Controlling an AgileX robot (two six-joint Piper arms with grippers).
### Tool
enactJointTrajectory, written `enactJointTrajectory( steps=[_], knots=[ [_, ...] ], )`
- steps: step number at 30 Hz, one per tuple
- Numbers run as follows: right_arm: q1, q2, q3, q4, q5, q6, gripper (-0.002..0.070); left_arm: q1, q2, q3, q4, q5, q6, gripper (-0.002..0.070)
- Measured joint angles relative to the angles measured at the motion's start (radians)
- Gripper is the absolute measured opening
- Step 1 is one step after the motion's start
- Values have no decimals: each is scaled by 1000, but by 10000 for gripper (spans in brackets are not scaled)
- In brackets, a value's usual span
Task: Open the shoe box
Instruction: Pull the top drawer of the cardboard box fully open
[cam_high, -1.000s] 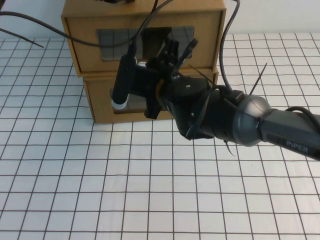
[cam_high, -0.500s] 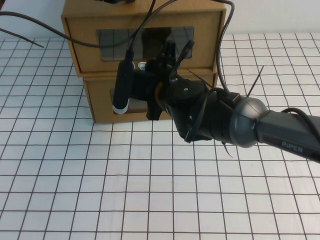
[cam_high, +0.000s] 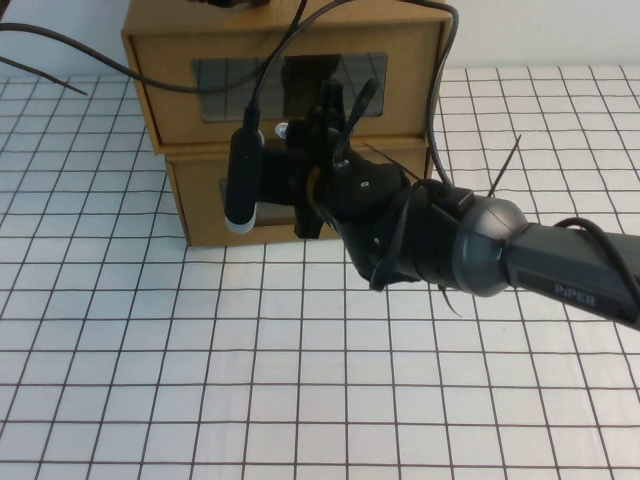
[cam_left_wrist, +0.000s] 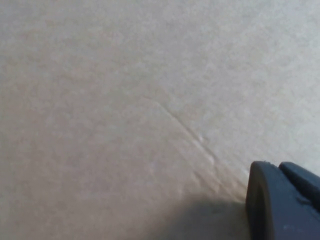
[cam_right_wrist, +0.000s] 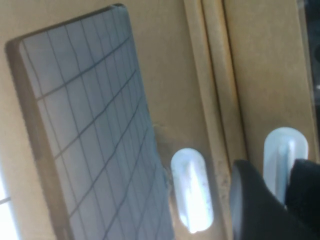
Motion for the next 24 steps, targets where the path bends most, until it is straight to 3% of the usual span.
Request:
enactJointTrajectory(
  steps=[8,15,24],
  knots=[
    [6,32,-48,-2,38,20,130,0,0,0,-2,8,0,-2],
    [8,34,-54,-3,44,22,18,2,0,0,-2,8,-6,-2],
    [8,19,-49,55,44,16,13,2,4,-4,-24,33,-10,-2]
  ],
)
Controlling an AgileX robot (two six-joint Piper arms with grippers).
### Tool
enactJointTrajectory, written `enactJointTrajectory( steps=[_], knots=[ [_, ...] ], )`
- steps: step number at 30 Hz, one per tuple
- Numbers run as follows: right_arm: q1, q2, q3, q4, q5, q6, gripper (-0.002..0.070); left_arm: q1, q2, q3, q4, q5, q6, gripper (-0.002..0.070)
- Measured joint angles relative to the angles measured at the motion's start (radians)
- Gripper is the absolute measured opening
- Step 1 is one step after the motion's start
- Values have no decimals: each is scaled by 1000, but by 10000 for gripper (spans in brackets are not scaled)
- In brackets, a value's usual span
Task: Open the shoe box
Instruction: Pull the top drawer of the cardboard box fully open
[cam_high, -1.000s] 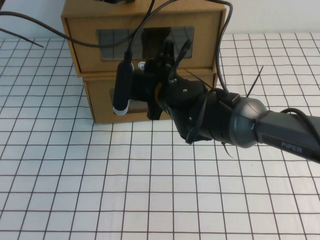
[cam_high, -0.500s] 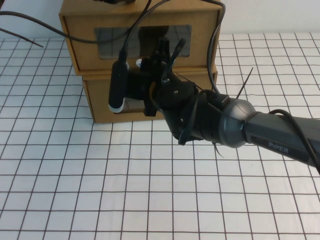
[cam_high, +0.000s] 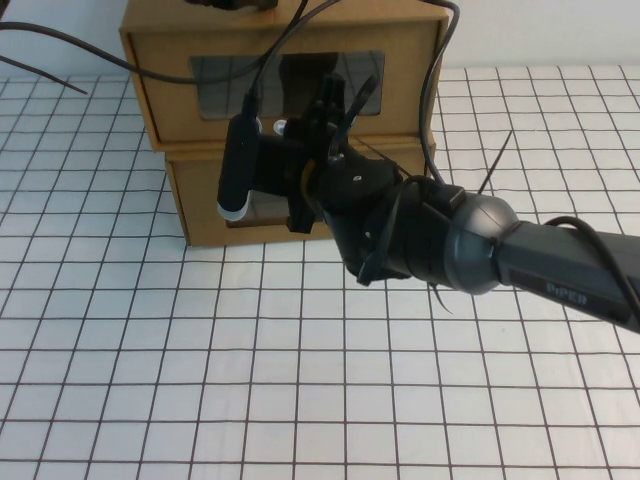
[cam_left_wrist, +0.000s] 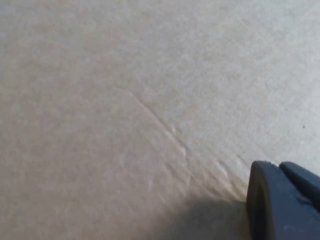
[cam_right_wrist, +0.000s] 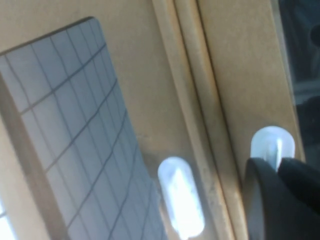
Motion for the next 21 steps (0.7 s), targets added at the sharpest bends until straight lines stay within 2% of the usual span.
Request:
enactJointTrajectory(
  steps=[9,21],
  knots=[
    [2,-96,136,14,-21,0,11,0,17,-6,-59,33,-8,-2],
    [59,-235,328,42,-27,0,11,-2,23,-6,-61,36,-12,-2]
  ],
)
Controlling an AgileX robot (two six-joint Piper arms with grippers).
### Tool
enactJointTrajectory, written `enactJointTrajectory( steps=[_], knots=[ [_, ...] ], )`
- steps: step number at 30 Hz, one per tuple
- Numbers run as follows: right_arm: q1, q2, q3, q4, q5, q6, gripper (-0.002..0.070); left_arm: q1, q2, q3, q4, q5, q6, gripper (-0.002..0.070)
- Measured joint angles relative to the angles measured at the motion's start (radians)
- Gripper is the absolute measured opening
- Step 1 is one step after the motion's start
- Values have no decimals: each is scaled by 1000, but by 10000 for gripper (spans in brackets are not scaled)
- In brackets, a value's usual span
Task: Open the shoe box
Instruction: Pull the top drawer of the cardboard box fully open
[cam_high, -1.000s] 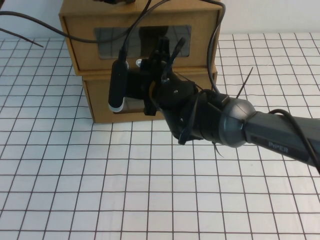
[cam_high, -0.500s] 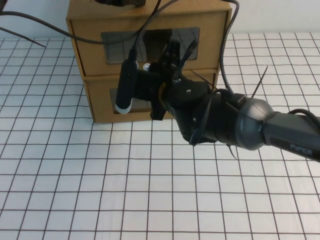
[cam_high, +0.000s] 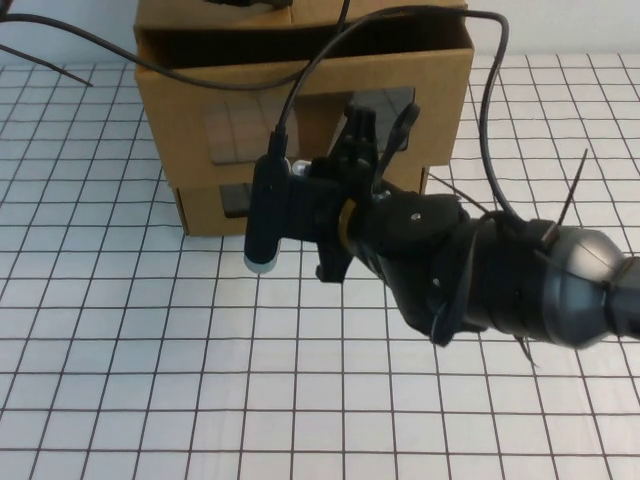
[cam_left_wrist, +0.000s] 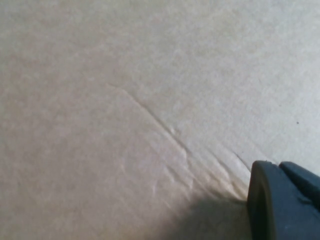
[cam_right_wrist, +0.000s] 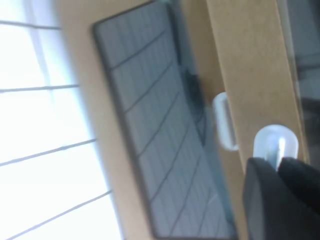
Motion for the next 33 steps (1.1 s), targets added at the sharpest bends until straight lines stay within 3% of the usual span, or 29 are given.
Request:
enactJointTrajectory(
  steps=[16,33],
  knots=[
    [202,-133,200,145,172,18,11,0,0,0,0,0,-9,-2],
    [285,-182,217,379,255,27,-9,0,1,0,-5,-2,-34,-2]
  ],
)
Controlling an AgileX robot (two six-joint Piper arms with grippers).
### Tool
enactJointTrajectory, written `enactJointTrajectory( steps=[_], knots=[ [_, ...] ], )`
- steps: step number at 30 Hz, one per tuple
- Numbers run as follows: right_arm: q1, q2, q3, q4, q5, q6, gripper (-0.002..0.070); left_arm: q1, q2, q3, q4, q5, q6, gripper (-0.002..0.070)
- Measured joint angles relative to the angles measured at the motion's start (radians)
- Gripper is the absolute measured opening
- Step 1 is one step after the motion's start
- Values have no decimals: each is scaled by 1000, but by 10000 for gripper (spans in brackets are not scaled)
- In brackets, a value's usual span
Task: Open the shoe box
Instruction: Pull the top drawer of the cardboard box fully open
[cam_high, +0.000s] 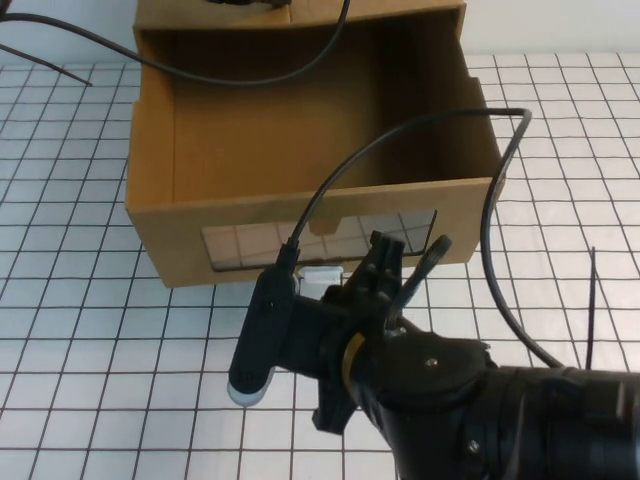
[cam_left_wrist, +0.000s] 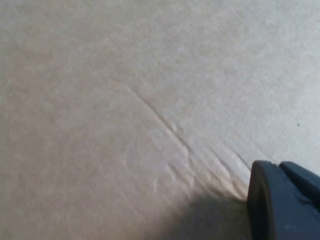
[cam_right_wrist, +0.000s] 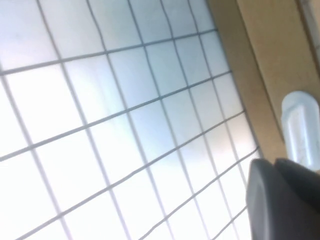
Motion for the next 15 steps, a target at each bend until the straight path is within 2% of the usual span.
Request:
enactJointTrajectory(
  steps=[9,15],
  knots=[
    [150,-187,6,122,86,3,-9,0,-10,-100,17,109,0,-2],
    [90,-329,6,147,185,7,-10,0,-114,-153,29,135,11,-2]
  ],
)
